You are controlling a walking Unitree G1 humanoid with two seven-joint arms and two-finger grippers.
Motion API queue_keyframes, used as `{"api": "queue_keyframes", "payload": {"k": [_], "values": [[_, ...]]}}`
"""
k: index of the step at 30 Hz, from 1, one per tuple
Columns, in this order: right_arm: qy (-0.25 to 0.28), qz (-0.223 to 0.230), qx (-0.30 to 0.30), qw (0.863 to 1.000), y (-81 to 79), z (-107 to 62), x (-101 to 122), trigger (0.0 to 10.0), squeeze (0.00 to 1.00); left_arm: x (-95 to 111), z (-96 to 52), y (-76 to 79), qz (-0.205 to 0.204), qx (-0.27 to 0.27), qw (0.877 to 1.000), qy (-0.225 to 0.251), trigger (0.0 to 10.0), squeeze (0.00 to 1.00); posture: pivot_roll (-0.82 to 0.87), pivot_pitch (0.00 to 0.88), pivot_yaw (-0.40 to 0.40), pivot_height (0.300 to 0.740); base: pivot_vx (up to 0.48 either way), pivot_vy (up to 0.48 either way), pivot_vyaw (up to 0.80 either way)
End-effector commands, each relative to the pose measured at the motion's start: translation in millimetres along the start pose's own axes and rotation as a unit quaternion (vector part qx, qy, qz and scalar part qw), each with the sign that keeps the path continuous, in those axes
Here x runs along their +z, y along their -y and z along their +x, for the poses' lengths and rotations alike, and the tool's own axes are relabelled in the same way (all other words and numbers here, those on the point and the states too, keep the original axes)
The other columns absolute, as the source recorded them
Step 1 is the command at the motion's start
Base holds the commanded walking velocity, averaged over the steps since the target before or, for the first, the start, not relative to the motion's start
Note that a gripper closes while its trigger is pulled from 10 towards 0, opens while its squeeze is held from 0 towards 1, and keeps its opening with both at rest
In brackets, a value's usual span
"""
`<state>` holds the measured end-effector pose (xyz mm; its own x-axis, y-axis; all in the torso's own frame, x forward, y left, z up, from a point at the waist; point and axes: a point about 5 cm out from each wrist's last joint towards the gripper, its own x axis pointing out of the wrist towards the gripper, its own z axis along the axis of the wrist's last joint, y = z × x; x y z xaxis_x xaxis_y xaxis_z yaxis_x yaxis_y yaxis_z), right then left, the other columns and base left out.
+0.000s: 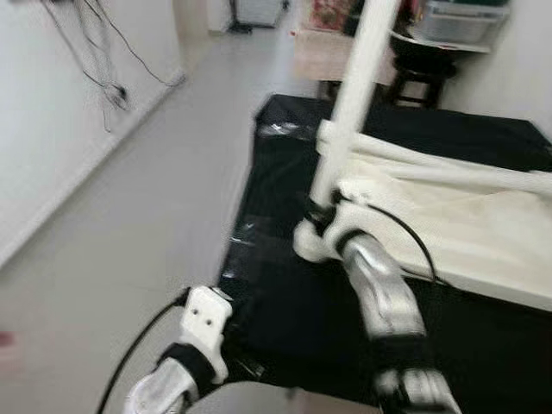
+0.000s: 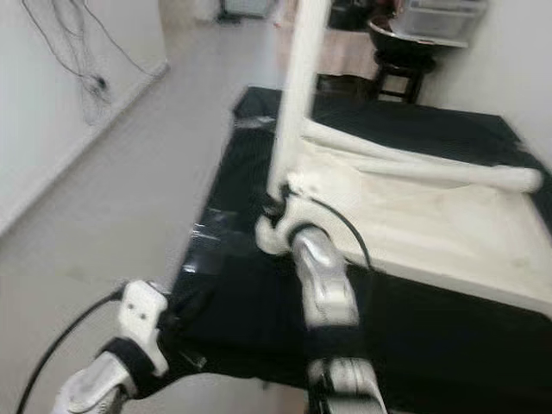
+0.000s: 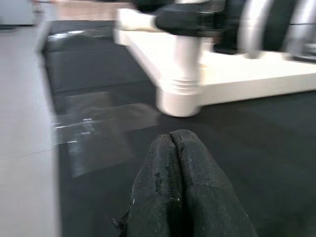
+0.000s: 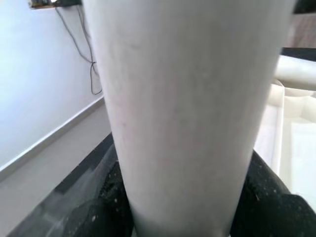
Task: Building children table
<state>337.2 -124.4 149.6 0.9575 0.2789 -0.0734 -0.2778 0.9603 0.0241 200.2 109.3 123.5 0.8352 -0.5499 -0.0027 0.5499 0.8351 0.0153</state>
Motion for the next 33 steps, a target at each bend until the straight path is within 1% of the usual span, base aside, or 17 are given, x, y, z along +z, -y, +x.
{"api": "queue_keyframes", "payload": {"k": [1,5,6,8,9,10,11,12,13,14,16,19,24,29,30,31,33], "values": [[-0.051,-0.012,0.045,0.998,-6.4,6.3,-16,0.0,0.0,-2,0.9,-2.3,-0.008,0.001,1.0,-0.006,10.0,0.0,0.08,0.07,-0.081,0.74,0.0,0.0,0.0],[-0.054,-0.013,0.062,0.996,-15.7,5.4,-20,0.0,0.0,-1,1.4,-5.3,-0.009,0.018,1.0,-0.005,10.0,0.0,0.08,0.067,-0.079,0.74,0.0,0.0,0.0],[-0.056,-0.01,0.079,0.995,-22.1,1.6,-23,0.0,0.0,-1,0.7,-8.3,-0.011,0.035,0.999,-0.004,10.0,0.0,0.08,0.065,-0.078,0.74,0.0,0.0,0.0],[-0.058,-0.015,0.091,0.994,-25.9,-2.0,-25,0.0,0.0,-1,-0.1,-11.7,-0.016,0.05,0.999,-0.002,10.0,0.0,0.07,0.063,-0.076,0.74,0.0,0.0,0.0],[-0.054,-0.018,0.087,0.995,-24.1,-4.5,-24,4.3,0.0,-1,-0.5,-15.8,-0.021,0.068,0.997,-0.003,10.0,0.0,0.07,0.063,-0.076,0.74,0.0,0.0,0.0],[-0.054,-0.018,0.074,0.996,-23.2,-7.5,-22,4.3,0.0,-1,-0.8,-18.4,-0.025,0.077,0.997,-0.004,10.0,0.0,0.07,0.063,-0.076,0.74,0.0,0.0,0.0],[-0.049,-0.018,0.073,0.996,-20.2,-10.4,-20,10.0,0.0,-1,-0.4,-22.5,-0.024,0.09,0.996,-0.005,10.0,0.0,0.06,0.058,-0.069,0.74,0.0,0.0,0.0],[-0.049,-0.018,0.073,0.996,-20.2,-10.4,-20,10.0,0.0,-1,-0.4,-22.5,-0.024,0.09,0.996,-0.005,10.0,0.0,0.06,0.058,-0.069,0.74,0.0,0.0,0.0],[-0.046,-0.008,0.072,0.996,-17.6,-21.3,-15,10.0,1.0,-1,0.3,-32.1,-0.016,0.119,0.993,-0.008,10.0,0.0,0.06,0.057,-0.067,0.74,0.0,0.0,0.0],[-0.046,-0.008,0.072,0.996,-17.6,-21.3,-15,10.0,1.0,-1,0.3,-32.1,-0.016,0.119,0.993,-0.008,10.0,0.0,0.06,0.057,-0.067,0.74,0.0,0.0,0.0],[-0.029,0.007,0.076,0.997,-4.7,-29.9,-11,10.0,1.0,-1,0.2,-47.8,-0.017,0.171,0.985,-0.011,10.0,0.0,0.06,0.057,-0.065,0.74,0.0,0.0,0.0],[0.001,0.022,0.09,0.996,10.4,-38.7,-5,10.0,1.0,-2,-2.4,-57.0,-0.009,0.2,0.98,-0.018,10.0,0.0,0.05,0.058,-0.06,0.74,0.0,0.0,0.0],[0.021,0.044,0.093,0.994,20.3,-51.9,-2,10.0,1.0,-4,-3.4,-62.1,-0.003,0.216,0.976,-0.028,10.0,0.0,0.04,0.058,-0.058,0.74,0.0,0.0,0.0],[0.021,0.059,0.118,0.991,18.2,-62.6,-4,10.0,0.99,-4,-5.4,-68.9,0.0,0.231,0.972,-0.035,10.0,0.0,0.04,0.06,-0.051,0.74,0.0,0.0,0.0],[0.024,0.063,0.127,0.99,17.7,-66.3,-3,10.0,0.39,-4,-5.7,-71.2,0.012,0.232,0.972,-0.042,10.0,0.0,0.04,0.06,-0.049,0.74,0.0,0.0,0.0],[0.029,0.073,0.134,0.988,18.7,-69.9,-3,10.0,0.0,-5,-5.3,-72.7,0.018,0.228,0.972,-0.05,10.0,0.0,0.04,0.06,-0.049,0.74,0.0,0.476,0.0],[0.032,0.079,0.14,0.986,19.7,-72.7,-2,10.0,0.0,-6,-4.8,-73.9,0.022,0.226,0.972,-0.055,10.0,0.0,0.04,0.06,-0.048,0.74,0.0,0.476,0.0]]}}
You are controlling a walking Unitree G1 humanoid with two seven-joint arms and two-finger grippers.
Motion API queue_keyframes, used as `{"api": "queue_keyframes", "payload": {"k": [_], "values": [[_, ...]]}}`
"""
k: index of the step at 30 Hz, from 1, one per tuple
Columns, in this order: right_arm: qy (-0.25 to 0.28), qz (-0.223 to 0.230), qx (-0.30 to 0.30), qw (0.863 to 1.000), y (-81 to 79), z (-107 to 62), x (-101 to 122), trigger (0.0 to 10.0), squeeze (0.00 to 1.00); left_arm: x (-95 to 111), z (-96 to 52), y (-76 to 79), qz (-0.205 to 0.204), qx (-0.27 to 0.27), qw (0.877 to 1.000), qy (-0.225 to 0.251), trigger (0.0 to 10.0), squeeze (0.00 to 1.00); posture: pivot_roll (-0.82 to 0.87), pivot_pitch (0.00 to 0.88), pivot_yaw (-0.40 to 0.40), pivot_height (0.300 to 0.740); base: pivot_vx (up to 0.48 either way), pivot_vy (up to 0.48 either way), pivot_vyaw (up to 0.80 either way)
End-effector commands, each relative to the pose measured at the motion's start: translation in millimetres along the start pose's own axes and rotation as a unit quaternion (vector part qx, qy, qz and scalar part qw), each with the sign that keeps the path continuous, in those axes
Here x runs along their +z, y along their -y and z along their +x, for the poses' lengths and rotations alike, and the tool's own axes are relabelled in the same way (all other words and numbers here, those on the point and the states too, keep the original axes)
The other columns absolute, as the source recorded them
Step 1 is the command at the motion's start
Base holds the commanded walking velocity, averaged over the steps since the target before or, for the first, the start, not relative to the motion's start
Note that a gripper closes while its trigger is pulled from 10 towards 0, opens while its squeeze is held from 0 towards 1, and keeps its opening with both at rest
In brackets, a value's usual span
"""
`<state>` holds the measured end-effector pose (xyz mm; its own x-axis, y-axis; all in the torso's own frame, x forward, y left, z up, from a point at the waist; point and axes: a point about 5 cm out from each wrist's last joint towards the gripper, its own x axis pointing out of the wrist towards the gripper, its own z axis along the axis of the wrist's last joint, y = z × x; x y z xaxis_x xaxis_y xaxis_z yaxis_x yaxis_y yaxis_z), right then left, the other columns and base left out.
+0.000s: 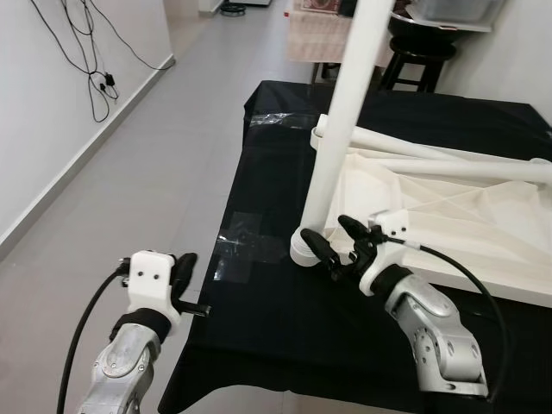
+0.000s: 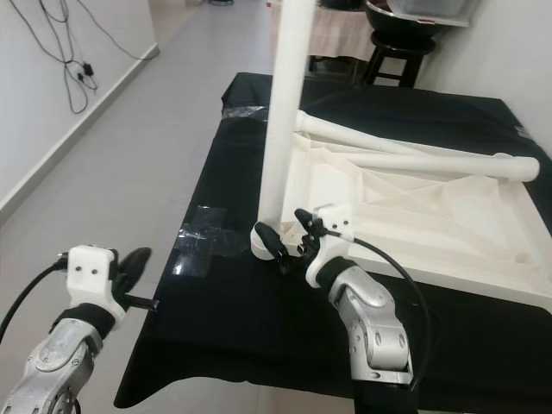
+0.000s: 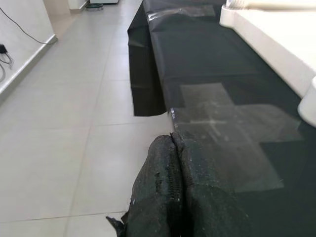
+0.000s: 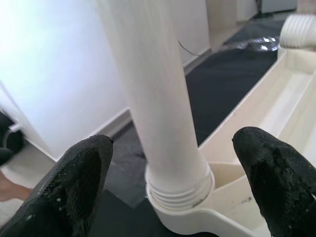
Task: Building children table
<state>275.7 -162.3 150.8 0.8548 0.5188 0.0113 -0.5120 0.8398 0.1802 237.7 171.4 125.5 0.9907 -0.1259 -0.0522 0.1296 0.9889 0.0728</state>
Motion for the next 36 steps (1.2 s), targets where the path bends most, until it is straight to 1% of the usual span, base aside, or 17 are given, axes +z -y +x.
{"api": "queue_keyframes", "payload": {"k": [1,3,4,5,9,10,13,19,23,24,25,28,30,31,33,35,36], "values": [[0.011,0.014,0.008,1.0,1.5,-6.1,3,10.0,0.0,-6,0.5,-2.1,0.009,-0.001,1.0,-0.019,10.0,0.0,0.04,0.059,-0.048,0.74,0.0,0.476,0.0],[0.015,0.018,0.008,1.0,3.3,-7.9,4,10.0,0.0,-5,1.3,-2.2,0.009,-0.002,1.0,-0.016,10.0,0.0,0.04,0.059,-0.048,0.74,0.0,0.476,0.0],[0.02,0.035,0.016,0.999,4.0,-10.1,5,10.0,0.0,-3,2.3,-2.5,0.009,-0.001,1.0,-0.008,10.0,0.0,0.04,0.058,-0.046,0.74,0.0,0.476,-0.8],[0.027,0.043,0.024,0.998,4.1,-11.5,7,10.0,0.0,-1,3.0,-2.7,0.011,0.0,1.0,0.0,10.0,0.0,0.03,0.058,-0.043,0.74,0.0,0.0,-0.8],[0.034,0.053,0.043,0.997,2.0,-13.7,10,10.0,0.0,2,3.4,-1.0,0.013,-0.002,1.0,0.009,10.0,0.0,0.03,0.056,-0.043,0.74,0.0,0.0,-0.8],[0.034,0.052,0.054,0.997,0.1,-15.4,11,10.0,0.0,2,3.3,0.2,0.015,-0.004,1.0,0.009,10.0,0.0,0.03,0.056,-0.043,0.74,0.0,0.0,-0.8],[0.034,0.051,0.055,0.997,0.0,-15.8,11,10.0,0.0,2,3.4,0.5,0.015,-0.004,1.0,0.009,10.0,0.0,0.03,0.055,-0.043,0.74,0.0,0.0,-0.8],[0.026,0.044,0.031,0.998,7.4,-16.9,8,10.0,0.0,4,4.3,1.1,0.017,-0.011,1.0,0.013,10.0,0.0,0.03,0.055,-0.047,0.74,0.0,0.0,-0.8],[0.025,0.042,0.029,0.998,7.8,-16.6,8,10.0,0.0,4,4.9,1.8,0.021,-0.015,1.0,0.015,10.0,0.0,0.03,0.055,-0.047,0.74,0.0,0.0,-0.8],[0.031,0.021,0.036,0.999,5.4,-15.0,10,10.0,0.0,4,5.1,2.6,0.025,-0.017,0.999,0.015,10.0,0.0,0.03,0.056,-0.047,0.74,0.0,0.0,-0.8],[0.031,0.021,0.036,0.999,5.4,-15.0,10,10.0,0.0,4,5.1,2.6,0.025,-0.017,0.999,0.015,10.0,0.0,0.03,0.056,-0.047,0.74,0.0,0.0,-0.8],[0.024,0.017,0.056,0.998,1.6,-13.3,10,10.0,0.0,5,5.0,3.0,0.027,-0.017,0.999,0.016,10.0,0.0,0.03,0.056,-0.046,0.74,0.0,0.0,0.0],[0.002,-0.013,0.097,0.995,-2.9,-10.7,7,10.0,0.0,4,5.1,4.0,0.036,-0.021,0.999,0.015,10.0,0.0,0.04,0.057,-0.048,0.74,0.0,0.0,0.0],[-0.004,-0.02,0.102,0.995,-2.6,-10.0,6,10.0,0.0,4,5.1,4.4,0.04,-0.022,0.999,0.014,10.0,0.0,0.04,0.057,-0.049,0.74,0.0,0.0,0.0],[-0.006,-0.023,0.102,0.994,-2.0,-9.7,6,10.0,0.0,4,5.1,4.7,0.041,-0.023,0.999,0.014,10.0,0.0,0.04,0.057,-0.049,0.74,0.0,0.0,0.0],[-0.013,-0.038,0.067,0.997,8.1,-3.3,7,10.0,0.0,2,5.3,5.5,0.048,-0.025,0.999,0.005,10.0,0.0,0.04,0.059,-0.055,0.74,0.0,0.24,0.0],[-0.013,-0.038,0.067,0.997,8.1,-3.3,7,10.0,0.0,2,5.3,5.5,0.048,-0.025,0.999,0.005,10.0,0.0,0.04,0.059,-0.055,0.74,0.0,0.48,0.0]]}}
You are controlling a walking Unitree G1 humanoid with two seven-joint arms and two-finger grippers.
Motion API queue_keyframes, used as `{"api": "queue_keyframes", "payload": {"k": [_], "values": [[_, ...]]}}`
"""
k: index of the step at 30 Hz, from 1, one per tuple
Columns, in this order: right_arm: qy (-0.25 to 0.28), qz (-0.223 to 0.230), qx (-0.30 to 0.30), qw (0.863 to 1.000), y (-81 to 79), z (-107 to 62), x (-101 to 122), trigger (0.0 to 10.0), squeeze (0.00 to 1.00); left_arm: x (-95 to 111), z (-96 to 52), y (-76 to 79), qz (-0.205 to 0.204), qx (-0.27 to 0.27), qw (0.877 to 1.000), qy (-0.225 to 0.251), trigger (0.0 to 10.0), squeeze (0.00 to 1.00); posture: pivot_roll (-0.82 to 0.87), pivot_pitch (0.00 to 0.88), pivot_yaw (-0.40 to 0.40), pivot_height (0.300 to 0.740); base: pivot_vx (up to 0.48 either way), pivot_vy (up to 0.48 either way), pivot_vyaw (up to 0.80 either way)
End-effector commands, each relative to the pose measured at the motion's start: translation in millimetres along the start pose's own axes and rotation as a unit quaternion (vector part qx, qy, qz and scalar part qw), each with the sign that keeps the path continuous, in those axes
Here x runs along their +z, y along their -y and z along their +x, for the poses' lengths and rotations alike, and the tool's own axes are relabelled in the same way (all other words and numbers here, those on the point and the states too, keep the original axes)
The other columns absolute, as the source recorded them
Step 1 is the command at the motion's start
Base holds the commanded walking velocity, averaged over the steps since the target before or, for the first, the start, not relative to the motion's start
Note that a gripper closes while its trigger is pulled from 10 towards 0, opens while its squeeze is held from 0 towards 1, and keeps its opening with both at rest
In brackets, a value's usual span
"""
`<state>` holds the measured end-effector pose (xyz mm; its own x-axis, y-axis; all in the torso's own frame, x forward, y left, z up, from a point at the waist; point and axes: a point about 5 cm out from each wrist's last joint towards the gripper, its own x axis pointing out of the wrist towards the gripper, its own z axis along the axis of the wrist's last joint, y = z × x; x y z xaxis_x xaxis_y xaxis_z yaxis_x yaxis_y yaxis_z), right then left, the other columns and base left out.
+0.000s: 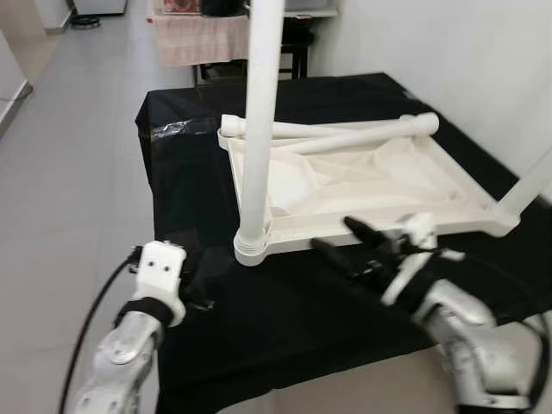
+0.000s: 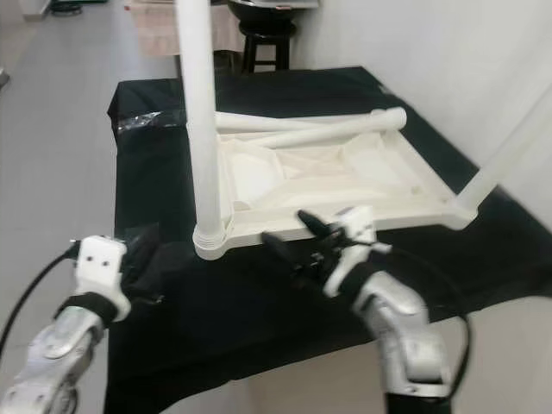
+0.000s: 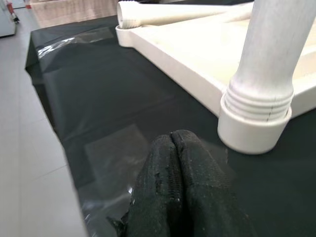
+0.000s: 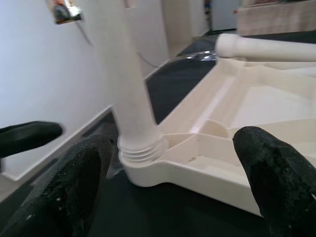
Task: Building children table
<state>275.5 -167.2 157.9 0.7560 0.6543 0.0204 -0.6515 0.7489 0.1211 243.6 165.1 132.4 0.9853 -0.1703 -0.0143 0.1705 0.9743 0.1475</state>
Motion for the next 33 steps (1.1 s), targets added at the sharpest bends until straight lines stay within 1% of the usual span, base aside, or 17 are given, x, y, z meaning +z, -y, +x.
{"api": "queue_keyframes", "payload": {"k": [1,3,6,8,13,14,18,20,26,27,30,33], "values": [[-0.005,-0.009,-0.023,1.0,6.5,-0.9,-1,10.0,0.0,-6,-1.3,1.1,0.007,-0.006,1.0,-0.017,10.0,0.0,0.04,0.059,-0.055,0.74,0.0,0.48,0.0],[-0.004,-0.009,-0.028,1.0,7.6,-0.3,-1,10.0,0.0,-6,-1.5,1.3,0.003,-0.006,1.0,-0.019,10.0,0.0,0.04,0.059,-0.055,0.74,0.0,0.48,0.0],[-0.01,-0.009,-0.084,0.996,16.2,-0.8,-6,10.0,0.0,-6,-1.7,0.4,0.003,0.002,1.0,-0.015,10.0,0.0,0.04,0.063,-0.056,0.74,0.0,0.48,0.0],[-0.013,-0.009,-0.099,0.995,18.6,-2.4,-8,10.0,0.0,-5,-1.9,-0.3,0.004,0.006,1.0,-0.011,10.0,0.0,0.04,0.063,-0.056,0.74,0.0,0.48,0.0],[-0.013,-0.012,-0.115,0.993,21.6,-8.2,-11,10.0,0.0,-3,-1.9,-0.7,0.001,0.005,1.0,-0.002,10.0,0.0,0.04,0.06,-0.052,0.74,0.0,0.0,0.0],[-0.017,-0.015,-0.132,0.991,25.4,-12.3,-13,10.0,0.0,-3,-1.4,-0.9,0.003,0.004,1.0,-0.003,10.0,0.0,0.04,0.058,-0.051,0.74,0.0,0.0,0.0],[-0.022,-0.016,-0.155,0.987,30.0,-15.7,-16,10.0,0.0,-4,-0.5,-0.4,0.008,0.002,1.0,-0.003,10.0,0.0,0.04,0.055,-0.052,0.74,0.0,0.0,0.0],[-0.024,-0.015,-0.18,0.983,32.8,-17.5,-19,10.0,0.0,-4,0.2,1.1,0.015,-0.003,1.0,-0.001,10.0,0.0,0.03,0.052,-0.05,0.74,0.0,0.0,0.0],[-0.019,-0.011,-0.179,0.984,31.8,-16.4,-18,10.0,0.0,-4,0.0,1.7,0.017,-0.005,1.0,-0.001,10.0,0.0,0.04,0.051,-0.049,0.74,0.0,0.0,0.0],[-0.016,-0.001,-0.176,0.984,31.1,-15.6,-19,10.0,0.0,-4,0.0,1.8,0.018,-0.006,1.0,-0.001,10.0,0.0,0.04,0.049,-0.05,0.74,0.0,0.0,-0.8],[-0.012,-0.002,-0.172,0.985,30.6,-14.6,-18,10.0,0.0,-3,0.0,2.1,0.02,-0.007,1.0,0.001,10.0,0.0,0.04,0.049,-0.051,0.74,0.0,0.0,-0.8],[-0.008,-0.006,-0.172,0.985,30.4,-14.0,-17,10.0,0.0,-3,-0.7,1.3,0.021,-0.014,1.0,0.003,10.0,0.0,0.04,0.049,-0.051,0.74,0.0,0.0,0.0]]}}
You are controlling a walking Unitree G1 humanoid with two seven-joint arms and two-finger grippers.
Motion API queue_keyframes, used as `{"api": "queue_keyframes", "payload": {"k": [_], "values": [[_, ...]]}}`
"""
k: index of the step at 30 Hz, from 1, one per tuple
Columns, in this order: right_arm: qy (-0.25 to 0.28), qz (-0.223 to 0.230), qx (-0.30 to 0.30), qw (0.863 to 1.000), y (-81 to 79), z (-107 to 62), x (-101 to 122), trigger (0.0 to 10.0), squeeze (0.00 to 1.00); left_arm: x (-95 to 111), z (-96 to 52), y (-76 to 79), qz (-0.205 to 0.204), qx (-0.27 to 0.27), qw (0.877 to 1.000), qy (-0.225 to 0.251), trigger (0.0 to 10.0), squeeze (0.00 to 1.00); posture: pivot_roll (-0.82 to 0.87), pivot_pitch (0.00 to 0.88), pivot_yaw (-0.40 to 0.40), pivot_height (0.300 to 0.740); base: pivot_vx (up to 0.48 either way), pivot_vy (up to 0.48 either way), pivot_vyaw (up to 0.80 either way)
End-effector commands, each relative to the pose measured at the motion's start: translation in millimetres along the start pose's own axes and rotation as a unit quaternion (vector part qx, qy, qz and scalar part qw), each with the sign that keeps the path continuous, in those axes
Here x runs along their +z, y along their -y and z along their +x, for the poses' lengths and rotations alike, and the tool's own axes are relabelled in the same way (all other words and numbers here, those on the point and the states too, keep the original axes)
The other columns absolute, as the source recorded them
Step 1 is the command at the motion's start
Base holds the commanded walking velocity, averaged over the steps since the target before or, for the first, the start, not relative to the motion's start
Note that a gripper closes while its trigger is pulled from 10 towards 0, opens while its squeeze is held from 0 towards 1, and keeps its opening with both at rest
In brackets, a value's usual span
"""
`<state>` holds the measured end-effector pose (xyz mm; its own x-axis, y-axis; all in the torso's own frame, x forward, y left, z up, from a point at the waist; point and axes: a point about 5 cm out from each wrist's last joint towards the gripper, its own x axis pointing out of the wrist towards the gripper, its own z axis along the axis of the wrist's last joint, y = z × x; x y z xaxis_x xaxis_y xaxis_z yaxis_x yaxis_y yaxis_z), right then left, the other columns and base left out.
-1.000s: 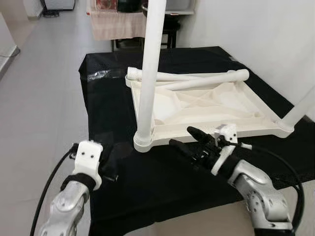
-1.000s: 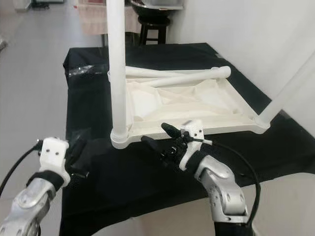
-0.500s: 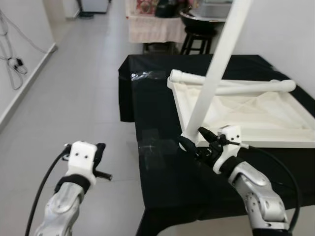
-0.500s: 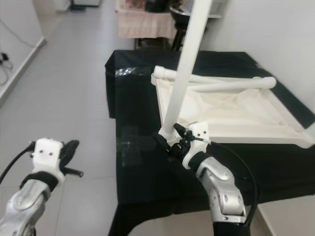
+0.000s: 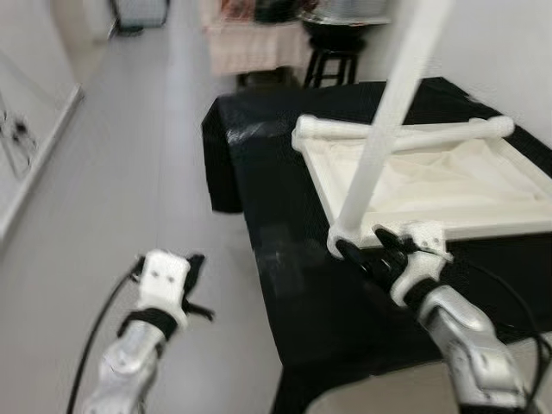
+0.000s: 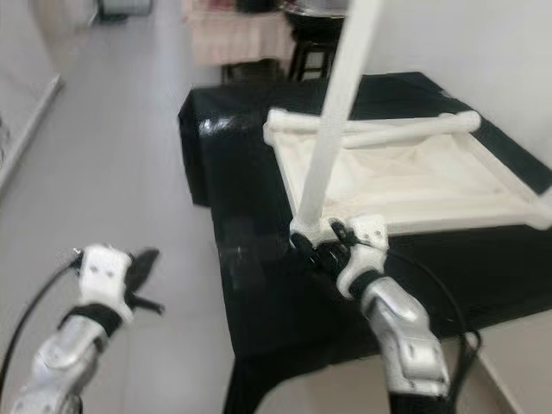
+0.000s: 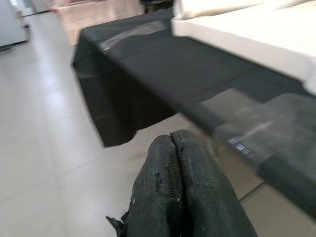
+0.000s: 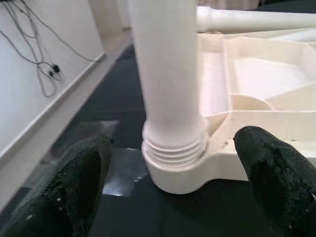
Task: Building children table
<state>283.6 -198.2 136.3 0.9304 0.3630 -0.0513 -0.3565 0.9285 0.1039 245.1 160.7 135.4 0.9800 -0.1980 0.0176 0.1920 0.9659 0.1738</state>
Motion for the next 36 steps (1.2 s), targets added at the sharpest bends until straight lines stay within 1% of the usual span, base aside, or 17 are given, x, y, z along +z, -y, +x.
{"api": "queue_keyframes", "payload": {"k": [1,3,5,9,11,15,20,22,24,26,28,29,32,34,36], "values": [[0.008,0.001,0.001,1.0,-1.1,0.6,0,10.0,0.0,-7,-4.6,-1.6,0.0,-0.014,1.0,-0.017,10.0,0.0,0.03,0.049,-0.053,0.74,0.0,0.0,0.0],[0.007,0.001,0.001,1.0,-1.2,0.6,0,10.0,0.0,-8,-5.7,-1.6,-0.006,-0.019,1.0,-0.021,10.0,0.0,0.03,0.05,-0.053,0.74,0.0,-0.137,0.0],[0.004,0.001,0.001,1.0,-1.5,0.7,-1,10.0,0.0,-9,-7.3,-0.2,-0.003,-0.029,0.999,-0.028,10.0,0.0,0.04,0.051,-0.054,0.74,0.0,-0.472,0.0],[0.004,0.002,0.001,1.0,-1.5,0.7,-1,10.0,0.0,-10,-7.5,0.0,0.001,-0.029,0.999,-0.03,10.0,0.0,0.04,0.051,-0.054,0.74,0.0,-0.469,0.0],[0.004,0.001,0.001,1.0,-1.2,0.8,-1,10.0,0.0,-10,-6.2,-2.4,0.002,-0.01,1.0,-0.027,10.0,0.0,0.04,0.051,-0.054,0.74,0.0,-0.472,0.0],[0.002,-0.004,0.003,1.0,0.6,1.5,-1,10.0,0.0,-10,-4.5,-3.3,-0.005,-0.003,1.0,-0.026,10.0,0.0,0.03,0.053,-0.056,0.74,0.0,0.0,0.0],[-0.002,-0.011,0.014,1.0,-0.9,2.0,-1,10.0,0.0,-10,-4.2,-4.7,-0.001,0.004,1.0,-0.023,10.0,0.0,0.03,0.053,-0.056,0.74,0.0,0.0,0.0],[-0.006,-0.025,0.031,0.999,-5.2,2.1,-1,10.0,0.0,-10,-4.3,-6.6,-0.002,0.01,1.0,-0.023,10.0,0.0,0.04,0.057,-0.056,0.74,0.0,0.0,0.0],[-0.008,-0.032,0.034,0.999,-6.2,2.1,-1,10.0,0.0,-11,-4.3,-7.5,-0.001,0.013,1.0,-0.024,10.0,0.0,0.04,0.057,-0.055,0.74,0.0,0.0,0.0],[-0.018,-0.05,0.017,0.998,-3.7,3.1,-3,10.0,0.0,-11,-4.4,-8.7,0.002,0.017,1.0,-0.026,10.0,0.0,0.04,0.057,-0.056,0.74,0.0,0.0,0.0],[-0.023,-0.053,-0.004,0.998,-1.9,3.3,-5,10.0,0.0,-13,-5.1,-9.3,-0.002,0.024,0.999,-0.03,10.0,0.0,0.03,0.058,-0.055,0.74,0.0,0.0,0.0],[-0.023,-0.053,-0.004,0.998,-1.9,3.3,-5,10.0,0.0,-13,-5.1,-9.3,-0.002,0.024,0.999,-0.03,10.0,0.0,0.03,0.058,-0.055,0.74,0.0,0.0,0.0],[-0.034,-0.055,-0.009,0.998,-6.7,3.7,-13,10.0,0.0,-21,-8.1,-4.9,-0.012,0.021,0.999,-0.046,10.0,0.0,0.03,0.059,-0.054,0.74,0.0,0.0,0.0],[-0.034,-0.055,-0.009,0.998,-6.7,3.7,-13,10.0,0.0,-21,-8.1,-4.9,-0.012,0.021,0.999,-0.046,10.0,0.0,0.03,0.059,-0.054,0.74,0.0,0.0,0.0],[-0.048,-0.074,0.009,0.996,-14.3,5.3,-20,10.0,0.0,-25,-10.3,-0.9,-0.029,0.024,0.998,-0.052,10.0,0.0,0.03,0.057,-0.052,0.74,0.0,0.0,0.0]]}}
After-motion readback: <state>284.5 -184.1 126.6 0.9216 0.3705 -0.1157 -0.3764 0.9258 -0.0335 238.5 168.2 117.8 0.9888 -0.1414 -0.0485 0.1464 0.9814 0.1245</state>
